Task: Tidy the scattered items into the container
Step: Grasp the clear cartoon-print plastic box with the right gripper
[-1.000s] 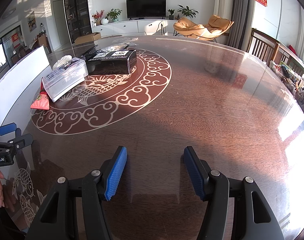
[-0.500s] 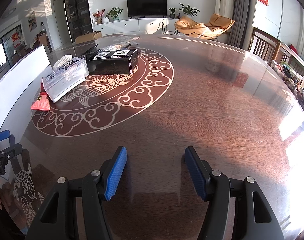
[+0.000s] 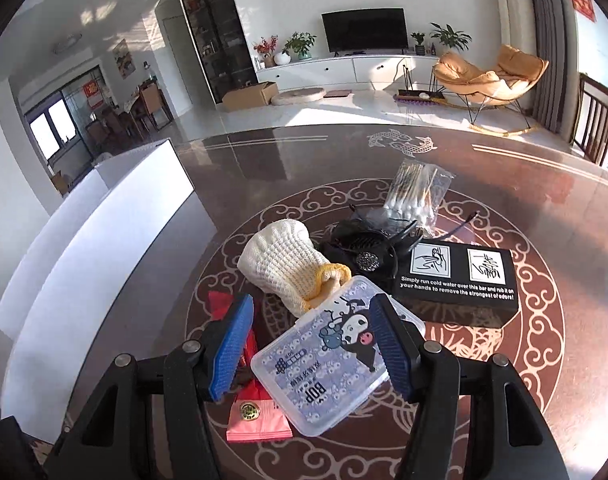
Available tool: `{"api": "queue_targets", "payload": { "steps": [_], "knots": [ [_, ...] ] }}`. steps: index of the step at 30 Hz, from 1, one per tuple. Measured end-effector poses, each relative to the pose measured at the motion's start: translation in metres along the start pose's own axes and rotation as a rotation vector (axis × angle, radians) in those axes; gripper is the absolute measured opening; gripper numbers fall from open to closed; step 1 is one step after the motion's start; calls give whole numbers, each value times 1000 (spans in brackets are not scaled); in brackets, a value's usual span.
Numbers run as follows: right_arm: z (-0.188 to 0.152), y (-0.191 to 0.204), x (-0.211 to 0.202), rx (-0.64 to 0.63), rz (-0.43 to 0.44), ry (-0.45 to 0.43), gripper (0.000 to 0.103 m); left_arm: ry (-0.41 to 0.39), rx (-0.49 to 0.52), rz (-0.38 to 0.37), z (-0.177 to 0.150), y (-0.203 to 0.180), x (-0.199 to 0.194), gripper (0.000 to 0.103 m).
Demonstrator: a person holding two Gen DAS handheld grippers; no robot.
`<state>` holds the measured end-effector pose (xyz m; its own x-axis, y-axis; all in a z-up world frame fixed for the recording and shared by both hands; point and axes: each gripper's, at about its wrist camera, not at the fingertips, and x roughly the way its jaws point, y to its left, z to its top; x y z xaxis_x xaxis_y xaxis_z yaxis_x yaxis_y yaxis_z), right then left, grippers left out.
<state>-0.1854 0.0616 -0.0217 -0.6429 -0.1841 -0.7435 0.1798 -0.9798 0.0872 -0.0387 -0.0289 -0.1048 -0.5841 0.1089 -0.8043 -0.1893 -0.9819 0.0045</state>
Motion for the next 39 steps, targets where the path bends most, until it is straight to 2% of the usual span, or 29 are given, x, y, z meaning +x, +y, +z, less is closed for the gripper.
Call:
{"api": "queue_targets", "payload": {
  "steps": [3, 5, 8, 11, 14, 17, 21, 26, 28, 31, 33, 35, 39],
  "knots": [
    [-6, 9, 5, -112, -118, 12, 61, -1, 1, -1, 0, 0, 0, 103],
    [-19, -7, -5, -93, -119, 15, 61, -1, 1, -1, 0, 0, 0, 103],
    [-45, -39, -16, -67, -155, 68, 61, -2, 0, 2, 0, 0, 0, 103],
    [-66, -69, -33, -45, -112, 74, 62, -1, -1, 2, 0, 0, 1, 103],
    [-70, -80, -38, -58, -98, 73, 62, -2, -2, 3, 1, 1, 2, 103],
    [-66, -83, -30, -56, -99, 78, 64, -2, -2, 3, 1, 0, 2, 103],
    [-69, -86, -5, -32, -78, 145, 66, -2, -2, 3, 1, 0, 2, 103],
    [-83, -90, -9, -64, -58, 74, 66, 12, -4, 3, 3, 0, 3, 103],
    [-85, -92, -11, -60, -60, 67, 66, 45, -22, -17, 11, 1, 6, 103],
    [-85, -91, -11, -63, -65, 68, 66, 63, -131, -144, 35, 10, 13, 103],
    [-84, -92, -11, -63, -65, 68, 66, 53, -209, -175, 57, 15, 20, 103],
    [-83, -90, -10, -64, -68, 69, 66, 31, -267, -165, 79, 18, 30, 103],
    [-83, -90, -10, -64, -68, 69, 66, 85, -309, -31, 110, 16, 69, 103]
  ]
}}
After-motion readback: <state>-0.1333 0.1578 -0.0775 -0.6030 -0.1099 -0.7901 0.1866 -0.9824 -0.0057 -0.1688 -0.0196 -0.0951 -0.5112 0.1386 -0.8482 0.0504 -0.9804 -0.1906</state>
